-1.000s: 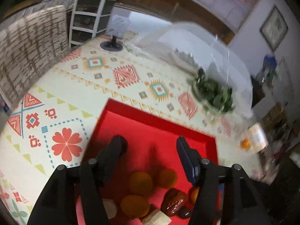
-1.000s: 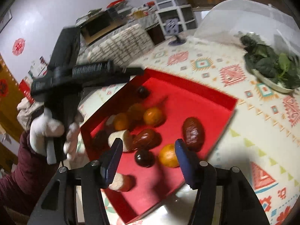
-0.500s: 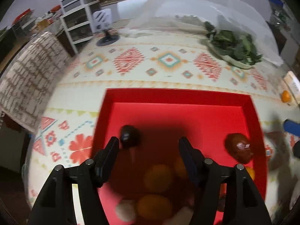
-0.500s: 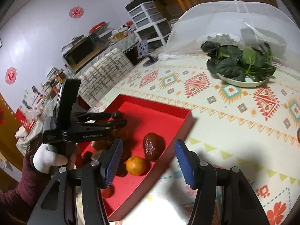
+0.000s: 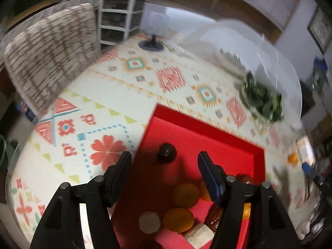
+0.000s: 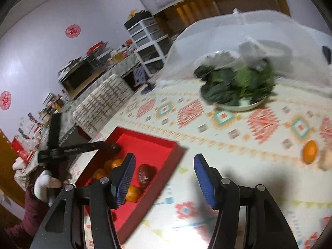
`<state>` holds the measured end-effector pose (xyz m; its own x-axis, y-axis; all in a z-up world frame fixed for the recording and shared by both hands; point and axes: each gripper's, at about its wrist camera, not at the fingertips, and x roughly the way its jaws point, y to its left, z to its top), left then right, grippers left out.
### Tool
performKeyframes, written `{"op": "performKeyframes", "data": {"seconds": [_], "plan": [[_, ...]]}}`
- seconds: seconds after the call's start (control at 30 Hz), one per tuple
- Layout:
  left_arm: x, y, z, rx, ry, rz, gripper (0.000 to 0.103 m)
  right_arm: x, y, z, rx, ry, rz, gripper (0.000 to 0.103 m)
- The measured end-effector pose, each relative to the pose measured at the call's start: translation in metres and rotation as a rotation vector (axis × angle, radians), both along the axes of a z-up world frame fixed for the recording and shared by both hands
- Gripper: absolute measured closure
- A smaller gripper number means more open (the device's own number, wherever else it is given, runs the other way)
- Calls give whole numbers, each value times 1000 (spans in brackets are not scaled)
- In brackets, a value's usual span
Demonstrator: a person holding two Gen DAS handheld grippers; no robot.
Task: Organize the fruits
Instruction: 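Grasp a white chunk with the right tool while the left approaches an orange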
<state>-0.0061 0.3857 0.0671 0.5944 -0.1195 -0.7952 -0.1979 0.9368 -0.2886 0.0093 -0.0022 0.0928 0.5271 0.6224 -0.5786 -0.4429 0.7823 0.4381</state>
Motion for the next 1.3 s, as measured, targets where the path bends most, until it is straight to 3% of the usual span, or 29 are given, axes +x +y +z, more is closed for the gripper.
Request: {"op": "performKeyframes", "data": {"seconds": [0.2,0.3,0.47,0.7,0.83,0.93,1.1,1.3], "plan": [[-14,-17,27,-58,-71,-10,33,-1,-81,6,-46,-18,-158,35],[-12,-44,39,-80,-94,-68,32,2,-136,3,-52,0,-274,35],[1,-125,57,-110,-130,-237,26,17,-208,-5,-90,45,-428,35],[24,-254,48,-126,-58,-425,25,43,-208,-38,-172,107,-402,36],[35,-300,39,-167,-27,-450,26,53,-197,-58,-226,123,-390,46],[47,-325,31,-152,-31,-446,26,57,-194,-69,-264,129,-397,53],[67,-357,7,-170,-9,-447,26,61,-198,-75,-204,127,-381,75],[84,-397,-25,-173,27,-477,26,53,-212,-71,-137,135,-391,79]]}}
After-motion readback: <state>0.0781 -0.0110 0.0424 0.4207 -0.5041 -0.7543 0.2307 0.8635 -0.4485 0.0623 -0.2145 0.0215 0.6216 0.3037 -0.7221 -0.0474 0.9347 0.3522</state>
